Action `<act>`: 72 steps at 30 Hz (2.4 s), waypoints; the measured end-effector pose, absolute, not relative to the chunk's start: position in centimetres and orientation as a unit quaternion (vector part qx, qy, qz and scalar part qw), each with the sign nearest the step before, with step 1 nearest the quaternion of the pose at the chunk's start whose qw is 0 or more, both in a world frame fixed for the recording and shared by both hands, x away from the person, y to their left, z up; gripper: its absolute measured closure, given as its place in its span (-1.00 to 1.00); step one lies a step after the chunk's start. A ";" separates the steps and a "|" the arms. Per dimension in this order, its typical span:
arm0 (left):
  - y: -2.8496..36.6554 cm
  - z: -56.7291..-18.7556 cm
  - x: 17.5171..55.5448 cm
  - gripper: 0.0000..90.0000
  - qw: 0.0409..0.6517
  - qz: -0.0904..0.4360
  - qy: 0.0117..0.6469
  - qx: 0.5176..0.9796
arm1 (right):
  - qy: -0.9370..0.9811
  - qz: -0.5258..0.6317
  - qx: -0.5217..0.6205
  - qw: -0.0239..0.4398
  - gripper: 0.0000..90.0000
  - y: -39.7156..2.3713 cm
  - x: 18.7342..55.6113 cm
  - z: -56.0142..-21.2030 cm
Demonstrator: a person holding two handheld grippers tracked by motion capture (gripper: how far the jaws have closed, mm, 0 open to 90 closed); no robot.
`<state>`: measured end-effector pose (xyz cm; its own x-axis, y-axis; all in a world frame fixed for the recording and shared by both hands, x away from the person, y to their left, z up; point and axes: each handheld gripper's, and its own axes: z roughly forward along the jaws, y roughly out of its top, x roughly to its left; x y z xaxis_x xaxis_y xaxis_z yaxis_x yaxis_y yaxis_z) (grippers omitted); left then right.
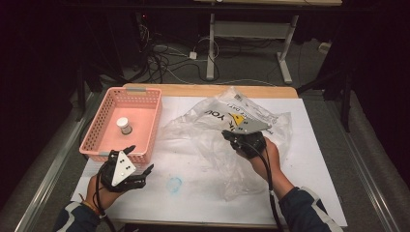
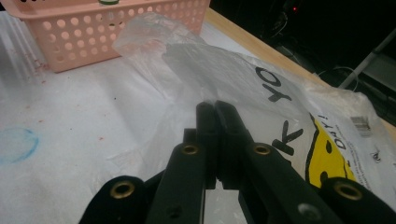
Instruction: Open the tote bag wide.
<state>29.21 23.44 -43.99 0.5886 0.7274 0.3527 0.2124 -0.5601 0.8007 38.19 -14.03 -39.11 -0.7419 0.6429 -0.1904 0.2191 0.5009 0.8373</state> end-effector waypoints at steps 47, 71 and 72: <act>29.9 -43.2 48.1 0.05 0.164 0.223 0.486 0.829 | 0.794 0.472 0.257 0.285 0.97 -15.5 38.3 -35.5; 29.7 -41.5 46.4 0.07 0.216 0.267 0.458 0.820 | 0.783 0.482 0.258 0.298 1.00 -15.6 38.1 -35.3; 29.7 -41.1 46.0 0.07 0.229 0.271 0.455 0.817 | 0.783 0.482 0.258 0.298 1.00 -15.6 38.1 -35.3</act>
<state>46.04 29.75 -41.10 0.4401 0.8669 0.2339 0.6192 -0.4817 0.6201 38.12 -15.64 -35.33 -0.6897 0.6905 -0.2178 0.1164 0.4026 0.9080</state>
